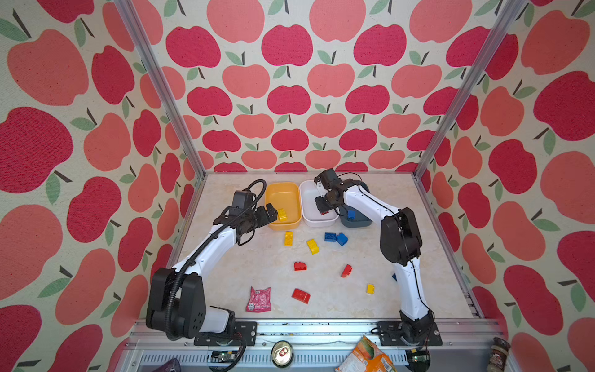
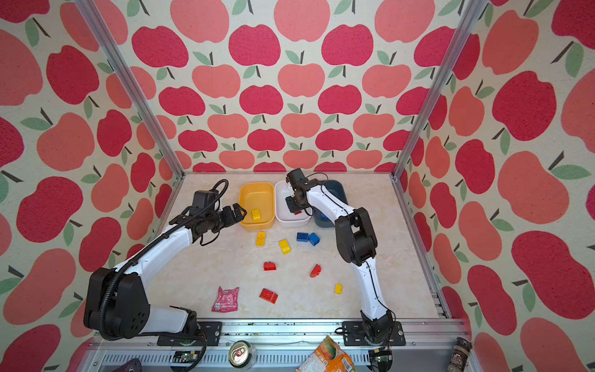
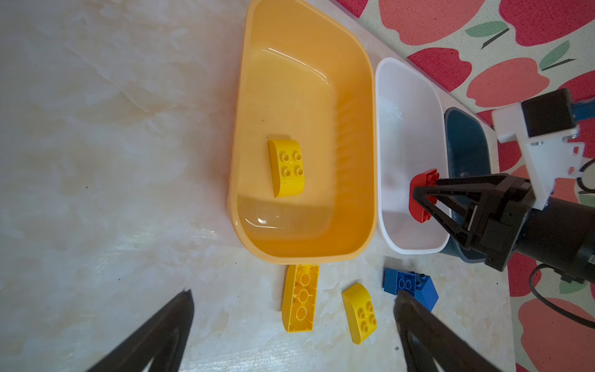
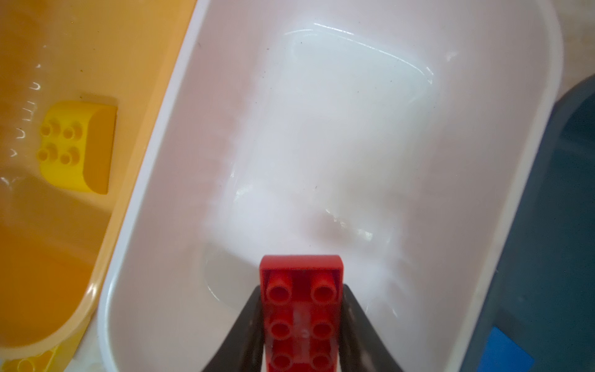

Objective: Sort the legos into containers by color
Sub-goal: 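Carry the red brick over the white bin and open the right gripper, then raise the right gripper away from the white bin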

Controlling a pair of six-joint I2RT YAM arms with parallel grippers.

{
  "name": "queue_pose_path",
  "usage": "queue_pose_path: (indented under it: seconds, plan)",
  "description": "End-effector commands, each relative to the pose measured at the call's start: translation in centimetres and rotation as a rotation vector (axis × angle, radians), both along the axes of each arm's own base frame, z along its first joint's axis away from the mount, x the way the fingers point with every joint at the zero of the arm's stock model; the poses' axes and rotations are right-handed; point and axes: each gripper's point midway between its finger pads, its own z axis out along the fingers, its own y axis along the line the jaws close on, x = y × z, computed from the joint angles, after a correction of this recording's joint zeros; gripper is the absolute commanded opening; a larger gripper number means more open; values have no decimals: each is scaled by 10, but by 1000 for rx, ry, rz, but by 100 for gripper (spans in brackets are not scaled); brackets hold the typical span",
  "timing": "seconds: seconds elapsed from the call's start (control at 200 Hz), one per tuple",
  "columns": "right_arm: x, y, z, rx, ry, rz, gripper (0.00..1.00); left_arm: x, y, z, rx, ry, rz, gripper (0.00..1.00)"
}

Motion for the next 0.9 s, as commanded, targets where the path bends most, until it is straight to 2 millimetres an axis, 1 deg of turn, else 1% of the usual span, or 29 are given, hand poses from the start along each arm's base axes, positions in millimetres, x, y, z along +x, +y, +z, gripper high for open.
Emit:
queue_pose_path:
  seconds: [0.0,0.03,0.15,0.355,0.5,0.675,0.895]
  plan:
    - [0,1,6,10,13,7,51,-2,-1,3,3,-14,-11,99]
    - [-1,1,7,11,12,8,53,-2,-1,2,3,-13,-12,99]
    - [-2,-1,11,9,10,5,56,-2,-2,-1,1,2,-16,99]
    - [-10,-8,17,13,13,-4,57,-2,-3,-2,-11,-5,-14,99]
    - [-20,-15,30,28,-1,-21,57,-1,-4,-2,-17,-8,-17,99]
    - [-40,-31,46,41,-1,-49,57,-1,-5,-4,-18,-8,-19,99]
    - [-80,-63,51,33,33,-78,58,0,-5,-6,-19,-8,-21,99]
